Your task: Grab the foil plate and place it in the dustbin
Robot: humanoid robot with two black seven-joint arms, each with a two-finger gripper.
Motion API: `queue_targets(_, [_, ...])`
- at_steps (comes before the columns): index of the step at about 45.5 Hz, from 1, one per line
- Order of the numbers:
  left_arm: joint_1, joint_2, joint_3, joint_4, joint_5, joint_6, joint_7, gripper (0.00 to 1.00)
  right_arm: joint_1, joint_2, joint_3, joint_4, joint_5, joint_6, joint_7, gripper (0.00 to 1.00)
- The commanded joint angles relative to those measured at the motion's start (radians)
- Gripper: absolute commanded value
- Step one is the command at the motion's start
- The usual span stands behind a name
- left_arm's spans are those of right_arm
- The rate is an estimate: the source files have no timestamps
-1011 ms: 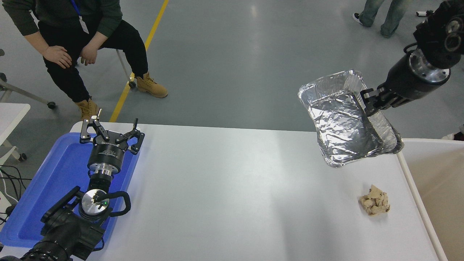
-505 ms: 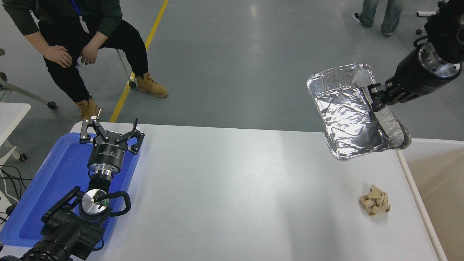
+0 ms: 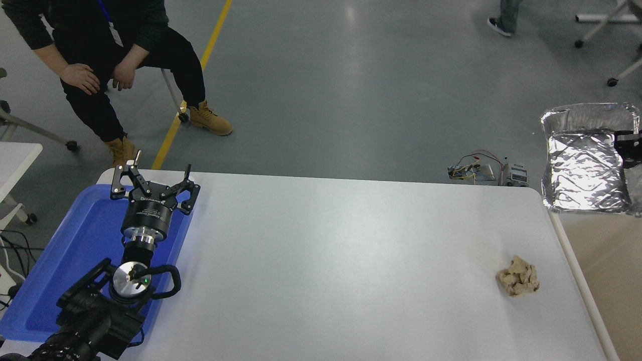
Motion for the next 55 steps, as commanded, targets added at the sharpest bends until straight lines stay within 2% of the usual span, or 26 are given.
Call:
queue_targets(1, [0.0,0.0,0.001,0.0,0.0,0.0,0.0,1.0,-0.291,-0.003,0.018,-0.276,0.023,-0.148,-0.001,0.0])
queue_targets(14, [0.0,0.0,-0.001,0.0,0.0,0.0,0.0,1.0,-0.489,0.01,0.024,-0.321,0.145,-0.291,-0.003,0.0])
queue_targets(24, [0.0,-0.001,-0.001,0.0,0.0,0.0,0.0,1.0,-0.65,0.068,0.082,-0.347,0.211,-0.436,-0.009,0.0])
queue_targets(38, [0.0,0.0,-0.001,0.0,0.0,0.0,0.0,1.0,-0.803,0.148,0.249,-0.363,0.22,-0.579,-0.03,0.0])
queue_targets(55, [0.0,0.0,-0.001,0.0,0.0,0.0,0.0,1.0,-0.868,0.188,0.32,-0.406,0.22,-0.637,-0.047,0.0])
